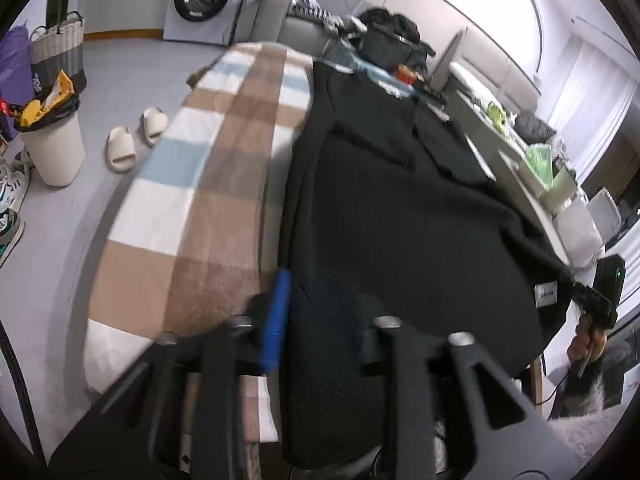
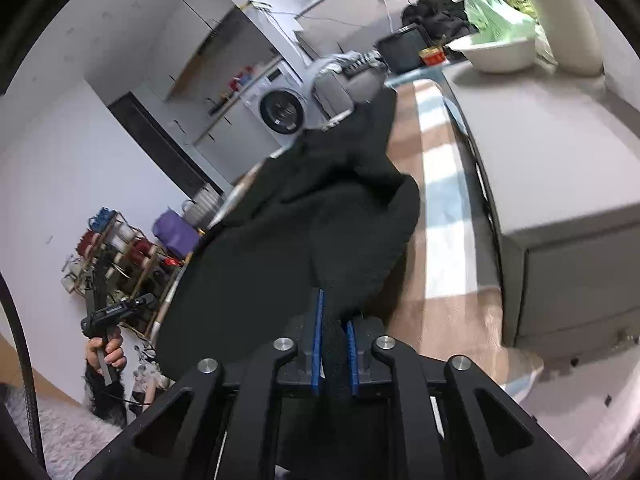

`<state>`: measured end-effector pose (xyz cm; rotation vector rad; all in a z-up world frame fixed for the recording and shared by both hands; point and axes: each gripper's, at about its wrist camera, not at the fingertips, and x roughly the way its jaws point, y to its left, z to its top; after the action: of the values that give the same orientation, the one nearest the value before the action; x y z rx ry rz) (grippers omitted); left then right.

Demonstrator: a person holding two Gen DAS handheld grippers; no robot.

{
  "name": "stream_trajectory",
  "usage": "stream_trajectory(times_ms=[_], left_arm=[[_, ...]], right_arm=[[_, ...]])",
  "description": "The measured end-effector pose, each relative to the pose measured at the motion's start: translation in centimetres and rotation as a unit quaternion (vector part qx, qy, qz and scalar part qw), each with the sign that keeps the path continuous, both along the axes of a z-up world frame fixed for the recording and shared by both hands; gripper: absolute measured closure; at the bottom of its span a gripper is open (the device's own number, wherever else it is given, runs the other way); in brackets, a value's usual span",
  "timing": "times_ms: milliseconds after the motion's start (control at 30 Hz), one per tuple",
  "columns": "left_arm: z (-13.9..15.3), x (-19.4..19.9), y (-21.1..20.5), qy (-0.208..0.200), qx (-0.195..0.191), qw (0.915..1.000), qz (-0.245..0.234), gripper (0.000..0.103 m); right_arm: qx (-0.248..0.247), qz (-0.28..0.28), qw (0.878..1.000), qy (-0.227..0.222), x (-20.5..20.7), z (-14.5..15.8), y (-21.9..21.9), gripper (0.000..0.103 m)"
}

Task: Fold small clothes

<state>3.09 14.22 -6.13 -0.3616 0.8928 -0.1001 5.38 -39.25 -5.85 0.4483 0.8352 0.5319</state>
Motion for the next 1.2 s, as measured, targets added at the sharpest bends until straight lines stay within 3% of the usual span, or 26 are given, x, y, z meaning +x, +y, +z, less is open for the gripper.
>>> stream_trajectory(times_ms=[33,100,267,567,833,1067,1100,1167,1200], left_arm=[[-0.4,-0.1,-0.4,0.004,0.005,1.0,-0.003,0.055],[-0.9,-0.3,-0.8,0.008,0.012,0.9999,-0.008,0.054],[-2.7,0.4,-1.7,0.032,0.022,0.999,-0.023,0.054],[-4.5,1.1,-1.2,0.044,0.039,0.9983,-0.002,0.054],[-4.5,0.6,-1.9,0.073,-0.02,0.9939,-0.08,0.049],[-4.4,0.3,-2.8,0.069,-0.015,0.9929,-0.095,0.049],[-4.4,0.4,-2.9,0.066,-0.014,0.9937,-0.089,0.051],[-4.5,0.6,-2.9,0.061,-0.012,0.995,-0.078,0.069],[-4.6,0.6,-2.9,0.06,-0.006,0.9955,-0.073,0.084]], right_arm=[[-0.003,0.002,1.0,0.005,0.0,-0.2,-0.1,0.086],[-0.007,0.003,1.0,0.018,0.2,-0.7,-0.3,0.077],[-0.024,0.018,0.999,0.035,0.2,-1.3,0.0,0.066],[-0.036,0.021,0.998,0.056,0.2,-1.9,0.0,0.064],[-0.06,0.117,0.989,0.072,-1.0,-2.4,3.0,0.063],[-0.058,0.103,0.99,0.083,-0.4,-2.7,1.9,0.062],[-0.056,0.1,0.99,0.082,-0.3,-2.7,1.9,0.062],[-0.049,0.099,0.991,0.078,-0.2,-2.8,1.9,0.062],[-0.047,0.098,0.991,0.077,-0.4,-2.8,1.9,0.062]])
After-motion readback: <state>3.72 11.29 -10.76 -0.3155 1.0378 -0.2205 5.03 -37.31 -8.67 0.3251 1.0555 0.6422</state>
